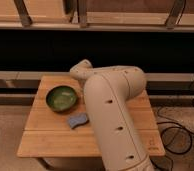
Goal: Place the pepper on the white sponge
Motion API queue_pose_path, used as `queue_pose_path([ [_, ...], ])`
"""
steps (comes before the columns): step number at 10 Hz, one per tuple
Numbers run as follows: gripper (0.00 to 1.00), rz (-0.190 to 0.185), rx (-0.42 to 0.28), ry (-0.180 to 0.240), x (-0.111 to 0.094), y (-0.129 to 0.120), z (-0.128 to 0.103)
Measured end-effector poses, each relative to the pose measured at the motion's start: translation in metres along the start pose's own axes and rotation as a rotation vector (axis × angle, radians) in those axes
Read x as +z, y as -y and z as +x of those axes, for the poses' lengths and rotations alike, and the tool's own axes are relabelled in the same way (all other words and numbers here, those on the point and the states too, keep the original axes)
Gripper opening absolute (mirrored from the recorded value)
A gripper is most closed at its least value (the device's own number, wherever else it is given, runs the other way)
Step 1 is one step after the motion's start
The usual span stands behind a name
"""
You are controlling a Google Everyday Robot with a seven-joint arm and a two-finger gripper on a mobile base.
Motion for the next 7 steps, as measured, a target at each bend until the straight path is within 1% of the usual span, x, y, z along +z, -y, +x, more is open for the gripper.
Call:
queue_pose_path([
  [2,0.65,-0.054,-0.012,0.063,-0.003,0.001,-0.025],
  [3,0.65,-0.068,-0.023,0.091,-0.008,-0.002,-0.034],
  [4,0.65,-0.087,-0.043,0.11,-0.014,-0.009,-0.038],
  [5,0.61,-0.105,-0.05,0.11,-0.013,-0.012,-0.037],
  [6,0.52,-0.128,-0.051,0.098,-0.009,-0.015,-0.032],
  [7,0.44,-0.146,-0.044,0.069,-0.001,-0.015,-0.023],
])
